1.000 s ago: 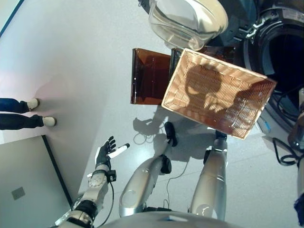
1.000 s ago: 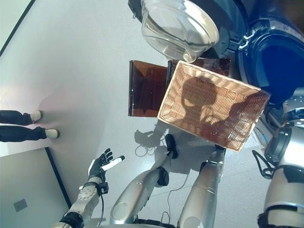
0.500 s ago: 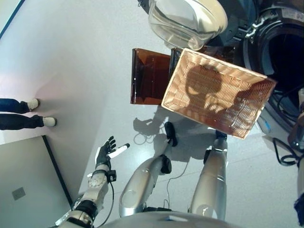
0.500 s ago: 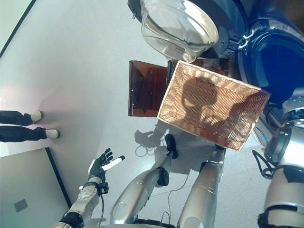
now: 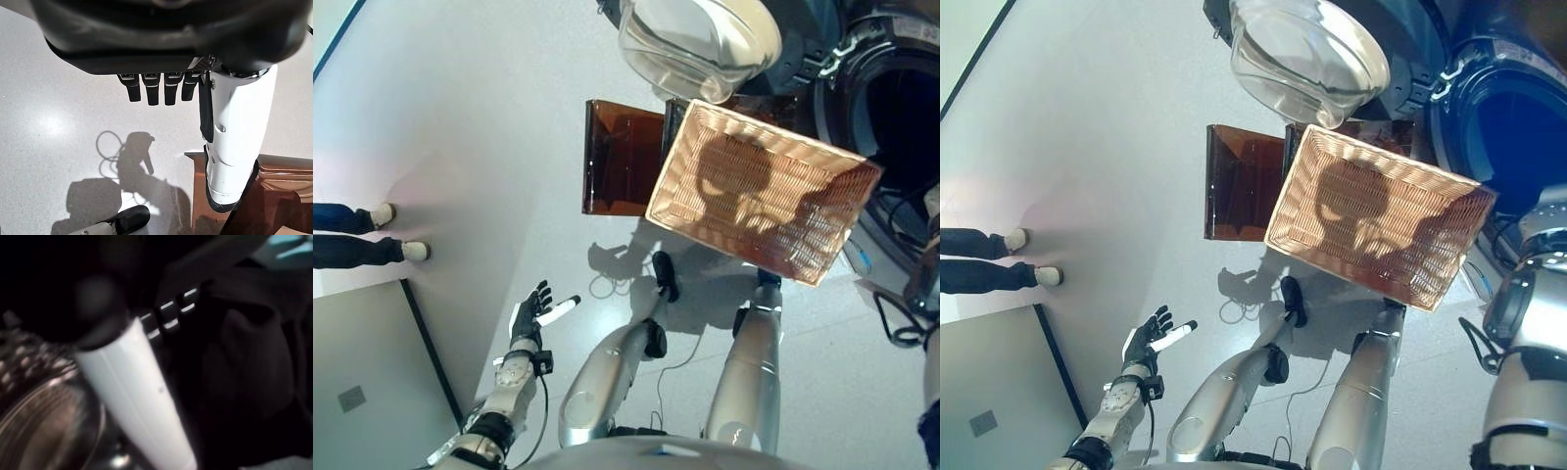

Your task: Pick up the clothes and place them into the washing machine

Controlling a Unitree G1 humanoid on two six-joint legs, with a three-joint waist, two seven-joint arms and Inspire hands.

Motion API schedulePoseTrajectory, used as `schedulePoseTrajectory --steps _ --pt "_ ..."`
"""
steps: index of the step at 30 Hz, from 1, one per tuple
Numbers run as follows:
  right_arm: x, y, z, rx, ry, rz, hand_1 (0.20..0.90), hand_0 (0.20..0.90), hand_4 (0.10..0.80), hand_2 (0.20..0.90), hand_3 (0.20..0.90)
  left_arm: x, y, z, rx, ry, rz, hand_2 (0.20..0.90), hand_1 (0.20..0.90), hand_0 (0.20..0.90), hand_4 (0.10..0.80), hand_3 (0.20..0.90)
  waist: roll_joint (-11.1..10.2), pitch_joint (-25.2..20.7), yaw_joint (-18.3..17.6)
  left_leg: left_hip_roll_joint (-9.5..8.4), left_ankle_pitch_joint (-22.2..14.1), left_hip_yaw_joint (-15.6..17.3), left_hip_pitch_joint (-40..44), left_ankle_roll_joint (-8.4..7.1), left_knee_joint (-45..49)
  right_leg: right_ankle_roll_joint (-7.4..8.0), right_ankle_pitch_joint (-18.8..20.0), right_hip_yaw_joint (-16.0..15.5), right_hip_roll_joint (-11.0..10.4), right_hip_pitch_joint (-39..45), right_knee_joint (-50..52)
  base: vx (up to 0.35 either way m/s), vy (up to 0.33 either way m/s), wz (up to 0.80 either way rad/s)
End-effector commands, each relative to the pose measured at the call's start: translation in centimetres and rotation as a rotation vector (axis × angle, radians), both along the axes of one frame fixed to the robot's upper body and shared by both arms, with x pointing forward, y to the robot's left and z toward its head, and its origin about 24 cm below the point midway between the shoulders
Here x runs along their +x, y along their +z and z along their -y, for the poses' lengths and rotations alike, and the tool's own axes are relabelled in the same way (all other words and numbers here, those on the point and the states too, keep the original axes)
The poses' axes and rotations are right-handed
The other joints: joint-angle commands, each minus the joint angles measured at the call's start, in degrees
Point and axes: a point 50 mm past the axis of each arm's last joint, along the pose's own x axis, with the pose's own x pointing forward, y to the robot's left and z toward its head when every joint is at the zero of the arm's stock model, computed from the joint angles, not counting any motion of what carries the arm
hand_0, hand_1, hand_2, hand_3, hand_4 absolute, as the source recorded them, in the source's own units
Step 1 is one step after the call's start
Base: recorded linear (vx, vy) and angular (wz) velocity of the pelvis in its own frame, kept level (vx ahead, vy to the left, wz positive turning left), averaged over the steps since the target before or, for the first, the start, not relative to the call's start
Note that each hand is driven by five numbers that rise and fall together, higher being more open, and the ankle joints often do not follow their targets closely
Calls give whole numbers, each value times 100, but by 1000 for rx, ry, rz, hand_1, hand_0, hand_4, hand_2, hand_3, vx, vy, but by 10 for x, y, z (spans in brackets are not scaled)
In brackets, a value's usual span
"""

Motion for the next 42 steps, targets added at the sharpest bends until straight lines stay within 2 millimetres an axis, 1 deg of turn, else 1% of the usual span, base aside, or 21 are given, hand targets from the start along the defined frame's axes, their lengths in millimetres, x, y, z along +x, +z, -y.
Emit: schedulePoseTrajectory --steps 1,3,6,8,9,10,11,12,14,15,17,23,24,25,29,31,32,33,34,38,42 --pt "-47 94 14 -414 -262 116 900 900 800 900 900 -20 -8 -17 50 117 -23 900 900 900 800 900 250 -283 -261 498 -229 -136 -423 -679 857 -739 -414 -303 676 75 506 0 0 0" --pt "-40 81 6 -436 -262 73 900 900 800 900 900 -17 -5 -16 54 121 -3 900 900 900 800 900 253 -281 -254 496 -227 -141 -418 -673 859 -735 -403 -296 678 77 509 0 0 0" --pt "-26 54 -7 -478 -228 -35 900 900 800 900 900 -13 -3 -14 60 120 15 900 900 900 800 900 250 -275 -236 479 -230 -157 -424 -657 870 -732 -396 -292 671 94 499 -2 5 1" --pt "-16 35 -20 -496 -192 -77 900 900 800 900 900 -11 -2 -13 64 125 24 900 900 900 800 900 232 -265 -228 475 -234 -149 -425 -648 888 -733 -386 -297 676 101 497 0 0 0" --pt "-14 28 -23 -494 -183 -87 900 900 800 900 900 -10 -1 -13 66 127 28 900 900 900 800 900 232 -261 -230 472 -237 -150 -428 -646 895 -733 -383 -293 678 103 492 0 0 0" --pt "-11 16 -28 -494 -170 -115 900 900 800 900 900 -10 -1 -12 69 125 31 900 900 900 800 900 220 -274 -220 471 -242 -140 -425 -646 904 -732 -378 -292 678 108 484 0 0 0" --pt "-3 2 -39 -500 -133 -141 900 900 800 900 900 -9 -1 -11 72 124 35 900 900 900 800 900 225 -273 -211 467 -248 -139 -425 -641 902 -731 -369 -293 674 117 463 -7 17 3" --pt "-3 1 -40 -499 -133 -142 900 900 800 900 900 -9 -1 -11 74 124 35 900 900 900 800 900 218 -277 -211 467 -248 -140 -424 -641 902 -731 -369 -294 673 120 462 -9 16 3" --pt "3 -18 -54 -507 -103 -180 900 900 800 900 900 -8 0 -10 77 125 40 900 900 900 800 900 241 -285 -188 458 -251 -142 -422 -632 904 -732 -358 -297 664 130 445 0 0 0" --pt "3 -19 -55 -507 -103 -181 900 900 800 900 900 -9 0 -10 78 125 39 900 900 900 800 900 238 -289 -188 458 -250 -144 -421 -632 903 -732 -357 -299 664 133 443 0 0 0" --pt "7 -32 -69 -517 -84 -198 900 900 800 900 900 -10 -1 -10 83 127 35 900 900 900 800 900 260 -302 -170 450 -246 -143 -412 -630 900 -733 -352 -297 658 151 440 0 0 0" --pt "15 -57 -99 -521 -17 -223 900 900 800 900 900 -10 -2 -8 97 126 34 900 900 900 800 900 300 -342 -115 436 -240 -131 -407 -610 893 -739 -336 -285 658 147 423 0 0 0" --pt "15 -57 -99 -521 -17 -223 900 900 800 900 900 -10 -2 -8 97 126 34 900 900 900 800 900 299 -342 -115 436 -239 -131 -407 -610 893 -739 -336 -286 658 148 422 0 0 0" --pt "17 -63 -108 -530 7 -232 900 900 800 900 900 -11 -2 -7 98 127 34 900 900 900 800 900 317 -345 -100 432 -229 -134 -401 -605 890 -736 -331 -279 658 167 407 0 0 0" --pt "21 -73 -122 -571 69 -258 900 900 800 900 900 -11 -3 -9 112 128 29 900 900 900 800 900 321 -361 -93 426 -218 -130 -387 -597 880 -735 -316 -273 669 186 393 0 0 0" --pt "25 -87 -136 -594 154 -298 900 900 800 900 900 -10 -2 -9 115 128 36 900 900 900 800 900 308 -362 -82 432 -208 -117 -382 -590 878 -741 -297 -277 673 207 377 0 0 0" --pt "25 -87 -136 -594 155 -298 900 900 800 900 900 -10 -2 -9 115 128 36 900 900 900 800 900 308 -362 -84 432 -208 -117 -382 -590 878 -741 -296 -277 673 208 376 0 0 0" --pt "28 -97 -145 -631 226 -344 900 900 800 900 900 -10 -2 -9 120 128 35 900 900 900 800 900 277 -360 -86 444 -204 -115 -376 -584 874 -746 -273 -282 687 221 347 0 0 0" --pt "28 -97 -145 -631 227 -345 900 900 800 900 900 -10 -2 -9 120 129 35 900 900 900 800 900 277 -360 -88 444 -204 -115 -375 -584 874 -746 -272 -283 687 222 345 0 0 0" --pt "28 -122 -163 -701 363 -438 900 900 800 900 900 -10 -3 -10 130 131 17 900 900 900 800 900 171 -359 -139 471 -207 -100 -327 -581 874 -743 -218 -301 713 307 252 4 -4 -3" --pt "24 -139 -172 -779 437 -526 900 900 800 900 900 -14 -9 -13 164 134 -25 900 900 900 800 900 58 -365 -171 504 -230 -96 -266 -576 893 -734 -198 -328 723 399 220 0 0 0"
